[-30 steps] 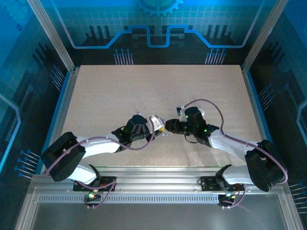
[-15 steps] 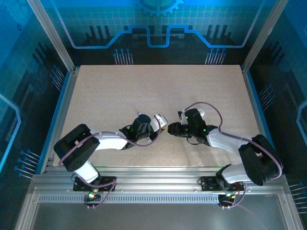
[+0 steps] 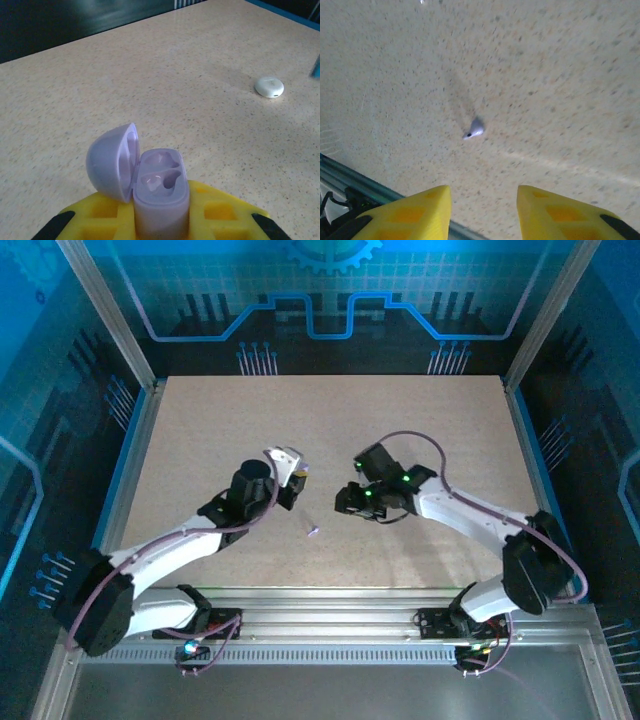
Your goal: Insert wireless bluetooth earbuds into charging case
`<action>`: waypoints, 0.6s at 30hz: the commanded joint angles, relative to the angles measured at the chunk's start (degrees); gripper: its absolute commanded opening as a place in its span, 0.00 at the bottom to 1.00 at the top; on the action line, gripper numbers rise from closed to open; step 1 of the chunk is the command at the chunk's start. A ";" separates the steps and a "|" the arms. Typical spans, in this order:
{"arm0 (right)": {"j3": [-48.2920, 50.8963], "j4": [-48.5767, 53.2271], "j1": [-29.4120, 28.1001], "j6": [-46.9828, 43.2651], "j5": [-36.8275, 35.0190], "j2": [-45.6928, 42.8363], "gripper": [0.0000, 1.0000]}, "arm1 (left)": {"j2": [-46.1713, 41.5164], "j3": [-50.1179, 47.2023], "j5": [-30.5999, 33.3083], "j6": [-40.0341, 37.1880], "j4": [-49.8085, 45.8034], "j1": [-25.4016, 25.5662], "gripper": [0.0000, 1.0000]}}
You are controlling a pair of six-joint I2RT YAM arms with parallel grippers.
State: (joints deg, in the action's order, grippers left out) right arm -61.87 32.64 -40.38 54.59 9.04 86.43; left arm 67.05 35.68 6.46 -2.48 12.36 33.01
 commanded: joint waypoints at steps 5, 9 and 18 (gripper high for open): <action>-14.37 17.79 -7.61 15.19 -1.27 16.82 0.40 | -10.36 -3.22 1.24 5.35 -12.48 -3.59 0.14; -19.04 18.24 -9.26 18.76 -1.32 22.92 0.39 | -14.27 -4.03 1.71 4.62 -15.84 -5.09 0.15; -25.11 19.12 -10.43 23.00 -3.81 30.40 0.39 | -19.91 -5.22 2.51 4.94 -19.22 -7.08 0.15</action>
State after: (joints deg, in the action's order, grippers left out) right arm -84.77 48.71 -50.11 74.59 7.05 115.28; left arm 47.90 31.29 7.94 1.61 -5.02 26.44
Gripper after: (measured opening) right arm 0.390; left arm 0.215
